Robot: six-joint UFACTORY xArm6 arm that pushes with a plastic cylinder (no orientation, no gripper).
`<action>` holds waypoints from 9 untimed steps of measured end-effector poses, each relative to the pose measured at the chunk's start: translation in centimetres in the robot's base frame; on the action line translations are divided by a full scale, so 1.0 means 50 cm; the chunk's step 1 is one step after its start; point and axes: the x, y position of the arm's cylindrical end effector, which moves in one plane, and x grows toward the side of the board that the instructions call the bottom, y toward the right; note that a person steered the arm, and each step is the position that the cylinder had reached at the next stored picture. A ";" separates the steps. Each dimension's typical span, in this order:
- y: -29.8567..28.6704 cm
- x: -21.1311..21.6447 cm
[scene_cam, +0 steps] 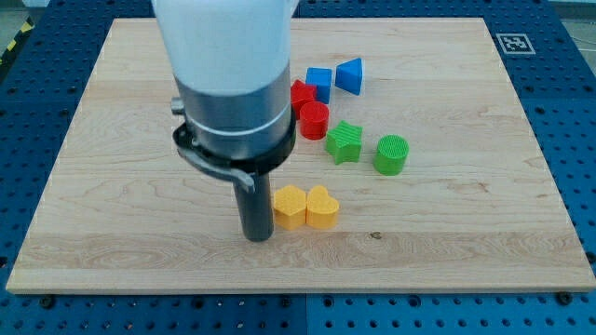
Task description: Separate the yellow blocks
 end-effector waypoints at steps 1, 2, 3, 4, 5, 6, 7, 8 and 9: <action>0.002 0.004; 0.060 0.005; 0.068 0.005; 0.076 0.019; 0.089 0.025; 0.104 0.025; 0.120 0.025; 0.120 0.025; 0.120 0.011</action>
